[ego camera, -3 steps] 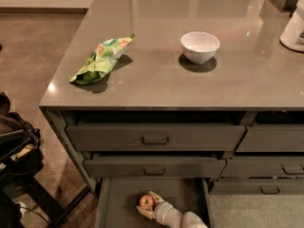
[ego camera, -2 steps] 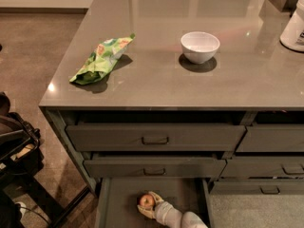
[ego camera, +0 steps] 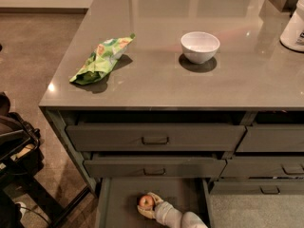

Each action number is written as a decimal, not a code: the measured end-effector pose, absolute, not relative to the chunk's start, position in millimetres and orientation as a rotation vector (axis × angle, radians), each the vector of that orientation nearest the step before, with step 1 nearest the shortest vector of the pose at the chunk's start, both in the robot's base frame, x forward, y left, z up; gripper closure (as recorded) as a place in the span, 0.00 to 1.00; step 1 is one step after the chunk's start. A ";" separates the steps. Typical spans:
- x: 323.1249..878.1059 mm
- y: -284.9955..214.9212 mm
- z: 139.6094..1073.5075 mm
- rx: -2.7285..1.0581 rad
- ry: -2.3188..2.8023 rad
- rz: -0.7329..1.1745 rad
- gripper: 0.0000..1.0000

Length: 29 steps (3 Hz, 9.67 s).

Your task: Pick apple from bottom drawer and place on counter

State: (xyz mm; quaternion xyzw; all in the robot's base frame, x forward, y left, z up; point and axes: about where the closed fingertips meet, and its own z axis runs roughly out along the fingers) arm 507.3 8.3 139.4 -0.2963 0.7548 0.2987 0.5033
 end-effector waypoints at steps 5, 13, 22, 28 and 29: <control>472.0 -112.3 284.8 -0.555 1.962 0.534 1.00; 420.6 -127.0 610.8 -1.017 1.726 0.456 1.00; 551.0 -133.3 884.6 -1.251 1.307 0.407 1.00; 637.2 -91.7 912.4 -1.270 1.191 0.506 0.00; 637.2 -91.7 912.4 -1.270 1.191 0.506 0.00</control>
Offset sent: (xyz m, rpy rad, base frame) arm -0.0328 -0.0776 0.0616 0.0407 0.0497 -0.2234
